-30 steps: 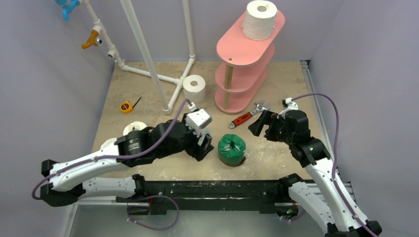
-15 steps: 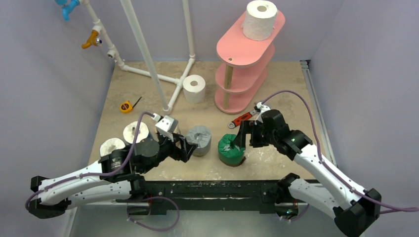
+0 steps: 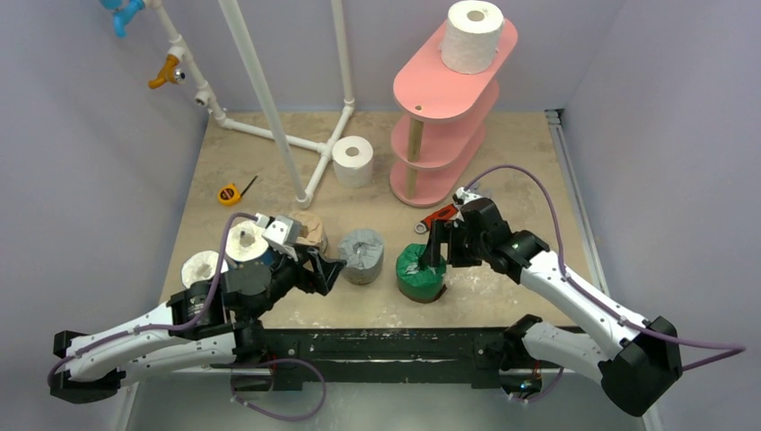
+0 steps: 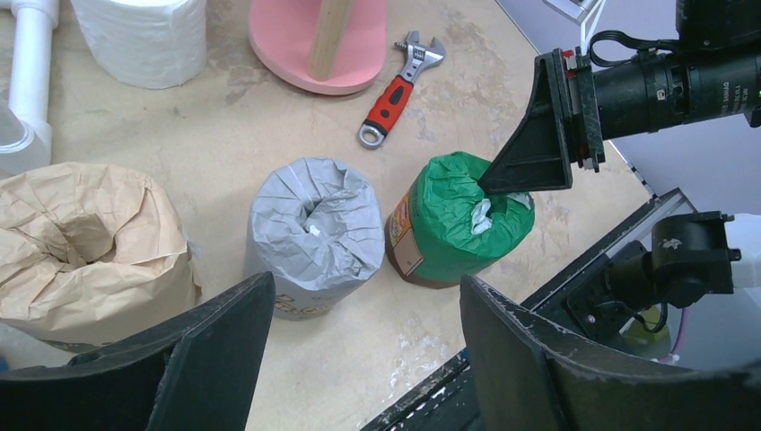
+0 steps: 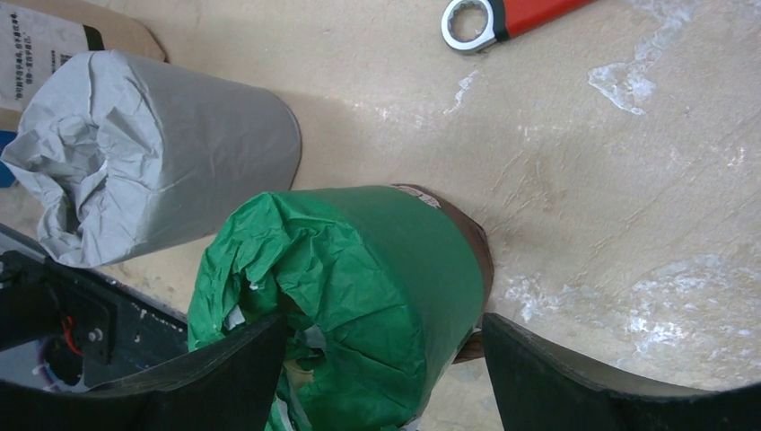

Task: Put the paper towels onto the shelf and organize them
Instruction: Pick up the paper towel from the center of the board.

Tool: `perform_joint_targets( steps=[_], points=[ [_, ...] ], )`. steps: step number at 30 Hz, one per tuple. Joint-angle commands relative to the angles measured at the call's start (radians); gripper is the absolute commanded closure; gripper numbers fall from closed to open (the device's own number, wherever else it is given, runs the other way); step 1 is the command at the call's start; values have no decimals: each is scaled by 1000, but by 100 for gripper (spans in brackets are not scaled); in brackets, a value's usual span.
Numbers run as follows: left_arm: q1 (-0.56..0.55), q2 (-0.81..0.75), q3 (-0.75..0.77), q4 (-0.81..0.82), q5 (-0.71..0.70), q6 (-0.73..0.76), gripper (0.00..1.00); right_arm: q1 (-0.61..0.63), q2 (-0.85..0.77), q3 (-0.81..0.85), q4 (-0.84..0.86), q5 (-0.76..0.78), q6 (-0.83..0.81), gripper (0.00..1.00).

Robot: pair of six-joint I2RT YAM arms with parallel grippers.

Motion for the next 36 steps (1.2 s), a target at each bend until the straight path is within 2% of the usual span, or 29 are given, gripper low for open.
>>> perform_joint_targets(
  steps=[1,13,24,33,36],
  points=[
    [1,-26,-14,21,-32,-17,25,12,14,-10,29,43,3,22],
    [1,-27,-26,11,-36,-24,25,75,76,-11,40,80,15,33],
    [1,-43,-33,-6,-45,-30,25,85,73,15,36,100,22,59],
    [1,-55,-28,-19,-48,-29,25,84,26,164,-53,112,21,61],
    [1,-61,-28,-22,-48,-30,25,80,25,226,-83,166,6,61]
  ],
)
